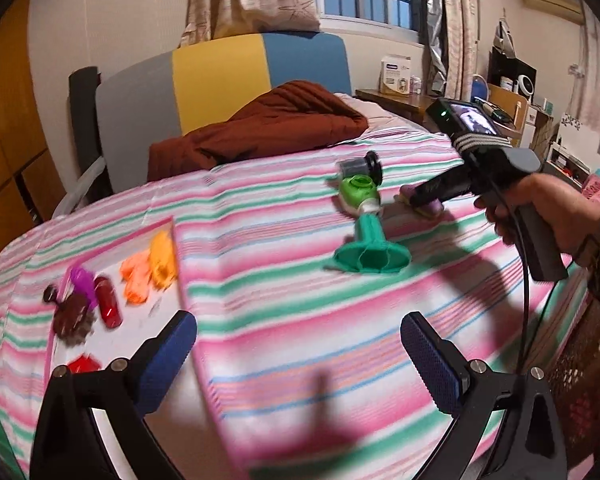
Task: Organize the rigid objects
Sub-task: 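Grasp the purple oval soap with the right tool, then grasp the green cup-shaped holder with the left tool and lift it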
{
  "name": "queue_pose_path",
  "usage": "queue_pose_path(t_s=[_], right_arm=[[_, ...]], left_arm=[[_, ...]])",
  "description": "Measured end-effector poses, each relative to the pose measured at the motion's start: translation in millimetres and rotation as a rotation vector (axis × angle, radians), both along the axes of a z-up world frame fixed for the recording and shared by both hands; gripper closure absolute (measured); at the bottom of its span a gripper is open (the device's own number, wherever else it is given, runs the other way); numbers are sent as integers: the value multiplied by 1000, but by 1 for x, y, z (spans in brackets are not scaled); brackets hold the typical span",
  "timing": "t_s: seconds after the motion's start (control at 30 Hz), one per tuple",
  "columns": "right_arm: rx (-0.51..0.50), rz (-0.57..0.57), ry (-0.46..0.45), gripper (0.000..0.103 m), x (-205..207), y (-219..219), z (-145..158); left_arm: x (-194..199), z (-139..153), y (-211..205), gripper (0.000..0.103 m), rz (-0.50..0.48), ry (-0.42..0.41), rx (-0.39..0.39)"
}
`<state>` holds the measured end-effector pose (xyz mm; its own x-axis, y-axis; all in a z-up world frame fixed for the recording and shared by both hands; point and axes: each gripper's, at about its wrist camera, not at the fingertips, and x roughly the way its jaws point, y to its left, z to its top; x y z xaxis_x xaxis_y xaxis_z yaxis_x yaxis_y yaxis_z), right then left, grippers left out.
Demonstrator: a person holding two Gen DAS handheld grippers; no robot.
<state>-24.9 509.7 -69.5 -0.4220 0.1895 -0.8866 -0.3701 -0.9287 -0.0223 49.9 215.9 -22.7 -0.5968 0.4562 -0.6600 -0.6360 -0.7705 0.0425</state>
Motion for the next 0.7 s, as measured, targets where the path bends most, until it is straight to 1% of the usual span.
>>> queue_pose_path(t_s=[0.1,0.17,0.3,0.43,0.5,0.57,0.6,0.63,0.67,0.7], right_arm=[[23,12,-6,57,-1,-1,1],[15,11,-3,57,1,-1,1],[-53,-19,16,56,4,11,1],[-78,-30,22,56,3,15,1],[-77,-28,20,56,3,15,1],[-83,-29,19,56,2,16,0],[-89,-32,17,56,0,17,-1],[-98,-33,15,57,-1,18,-2],[-105,-35,7,57,-1,19,-3],[-109,-40,-2,57,-1,20,-5]], left_arm=[[-13,2,31,0,-31,-12,-22],[-24,1,52,0,-46,-40,-44],[-51,-8,95,0,-61,-98,-90],[-80,-23,133,0,-60,-160,-172],[-89,-30,144,1,-66,-185,-203],[-95,-38,157,5,-87,-189,-255],[-97,-41,162,12,-96,-192,-283],[-99,-45,167,26,-115,-203,-310],[-101,-47,170,36,-132,-214,-319],[-102,-50,173,55,-151,-227,-328]])
